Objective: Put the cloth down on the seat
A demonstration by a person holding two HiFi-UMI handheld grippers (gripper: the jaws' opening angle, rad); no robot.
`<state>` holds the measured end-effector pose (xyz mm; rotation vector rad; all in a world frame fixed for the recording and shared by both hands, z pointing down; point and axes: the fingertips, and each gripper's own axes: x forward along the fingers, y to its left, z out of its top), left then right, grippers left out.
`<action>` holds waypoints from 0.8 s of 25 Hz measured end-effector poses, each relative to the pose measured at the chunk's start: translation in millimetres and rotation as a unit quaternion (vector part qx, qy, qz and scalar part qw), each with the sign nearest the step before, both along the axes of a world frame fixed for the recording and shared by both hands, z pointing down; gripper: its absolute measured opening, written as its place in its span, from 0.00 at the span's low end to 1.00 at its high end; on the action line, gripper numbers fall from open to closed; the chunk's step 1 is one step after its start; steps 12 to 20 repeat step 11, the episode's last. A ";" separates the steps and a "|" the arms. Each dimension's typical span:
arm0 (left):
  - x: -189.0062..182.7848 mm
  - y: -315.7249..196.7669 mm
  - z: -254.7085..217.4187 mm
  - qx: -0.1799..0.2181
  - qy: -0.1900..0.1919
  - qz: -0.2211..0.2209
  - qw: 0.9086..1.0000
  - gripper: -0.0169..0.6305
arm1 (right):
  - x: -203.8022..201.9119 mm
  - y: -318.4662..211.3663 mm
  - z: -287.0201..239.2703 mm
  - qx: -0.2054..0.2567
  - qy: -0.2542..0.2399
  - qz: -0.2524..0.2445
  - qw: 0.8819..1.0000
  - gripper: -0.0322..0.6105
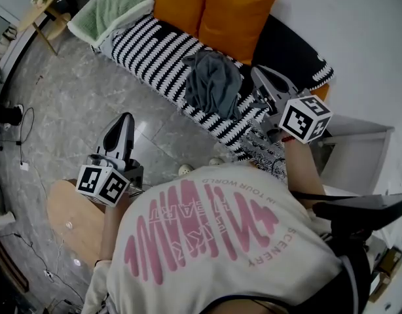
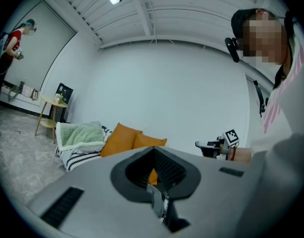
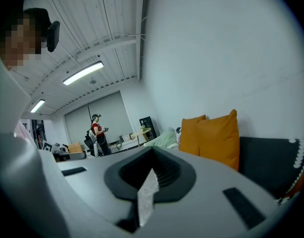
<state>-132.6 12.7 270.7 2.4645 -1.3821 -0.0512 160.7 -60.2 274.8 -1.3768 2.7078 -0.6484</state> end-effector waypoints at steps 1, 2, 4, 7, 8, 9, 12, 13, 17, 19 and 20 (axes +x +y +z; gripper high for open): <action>-0.2 -0.1 0.3 0.000 0.000 0.000 1.000 0.04 | 0.4 0.0 -0.1 0.000 0.000 0.001 1.000 0.07; -0.4 -0.2 0.6 -0.001 0.000 0.000 1.000 0.04 | 0.5 0.1 -0.2 0.000 0.000 0.002 1.000 0.07; -0.7 -0.4 0.8 -0.001 0.001 0.000 1.000 0.04 | 0.5 0.4 -0.4 -0.001 0.000 0.002 1.000 0.07; -0.1 -1.7 0.8 -0.002 0.000 0.001 1.000 0.04 | 1.5 -0.3 -0.1 -0.001 0.000 0.003 1.000 0.07; 0.1 -2.2 0.9 -0.002 0.000 0.001 1.000 0.04 | 2.0 -0.8 0.1 -0.002 0.000 0.004 1.000 0.07; 0.1 -2.7 1.0 -0.002 0.001 0.002 1.000 0.04 | 2.3 -1.3 0.3 -0.002 0.000 0.005 1.000 0.07; -0.2 -3.6 1.3 -0.001 0.001 0.003 1.000 0.04 | 2.4 -2.1 0.4 -0.002 0.000 0.006 1.000 0.07; -0.2 -3.6 1.3 -0.001 0.001 0.003 1.000 0.04 | 2.4 -2.1 0.4 -0.002 0.000 0.006 1.000 0.07; -0.2 -3.6 1.3 -0.001 0.001 0.003 1.000 0.04 | 2.4 -2.1 0.4 -0.002 0.000 0.006 1.000 0.07; -0.2 -3.6 1.3 -0.001 0.001 0.003 1.000 0.04 | 2.4 -2.1 0.4 -0.002 0.000 0.006 1.000 0.07; -0.2 -3.6 1.3 -0.001 0.001 0.003 1.000 0.04 | 2.4 -2.1 0.4 -0.002 0.000 0.006 1.000 0.07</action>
